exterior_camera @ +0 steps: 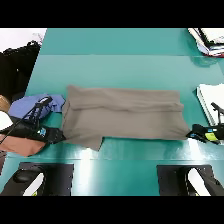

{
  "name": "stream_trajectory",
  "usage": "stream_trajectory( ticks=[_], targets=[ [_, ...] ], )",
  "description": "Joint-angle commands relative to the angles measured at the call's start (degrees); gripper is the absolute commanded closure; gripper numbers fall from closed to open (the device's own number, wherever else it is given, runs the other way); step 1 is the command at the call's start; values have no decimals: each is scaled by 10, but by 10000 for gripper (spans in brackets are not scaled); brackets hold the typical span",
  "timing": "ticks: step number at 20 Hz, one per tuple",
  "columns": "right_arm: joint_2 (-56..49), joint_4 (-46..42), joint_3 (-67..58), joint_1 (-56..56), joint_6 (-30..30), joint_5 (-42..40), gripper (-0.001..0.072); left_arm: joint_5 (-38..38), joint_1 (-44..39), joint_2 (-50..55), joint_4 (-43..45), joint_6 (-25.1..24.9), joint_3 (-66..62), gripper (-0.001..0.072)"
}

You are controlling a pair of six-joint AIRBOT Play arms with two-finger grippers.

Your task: Fold the shirts.

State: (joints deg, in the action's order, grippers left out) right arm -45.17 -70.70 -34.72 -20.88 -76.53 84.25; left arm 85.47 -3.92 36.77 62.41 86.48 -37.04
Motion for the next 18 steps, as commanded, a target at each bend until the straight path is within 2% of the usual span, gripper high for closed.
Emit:
stream_trajectory(
  ticks=[1,4,6,10,13,18],
  targets=[
    [87,-56,-33,0,-13,80,694,80,0,-35,-49,20,-8,687],
    [105,-53,-75,10,-25,71,694,-8,0,-25,-38,2,-34,687],
    [69,-53,-106,35,-26,56,694,-78,0,6,-10,-15,-59,686],
    [-78,-53,-175,99,-33,-21,694,-198,0,132,3,-45,-106,686],
    [-209,-47,-247,128,-42,-46,693,-264,3,238,6,-44,-147,686],
    [-368,65,-353,133,-42,-68,688,-310,3,349,6,-42,-222,683]
  ],
)
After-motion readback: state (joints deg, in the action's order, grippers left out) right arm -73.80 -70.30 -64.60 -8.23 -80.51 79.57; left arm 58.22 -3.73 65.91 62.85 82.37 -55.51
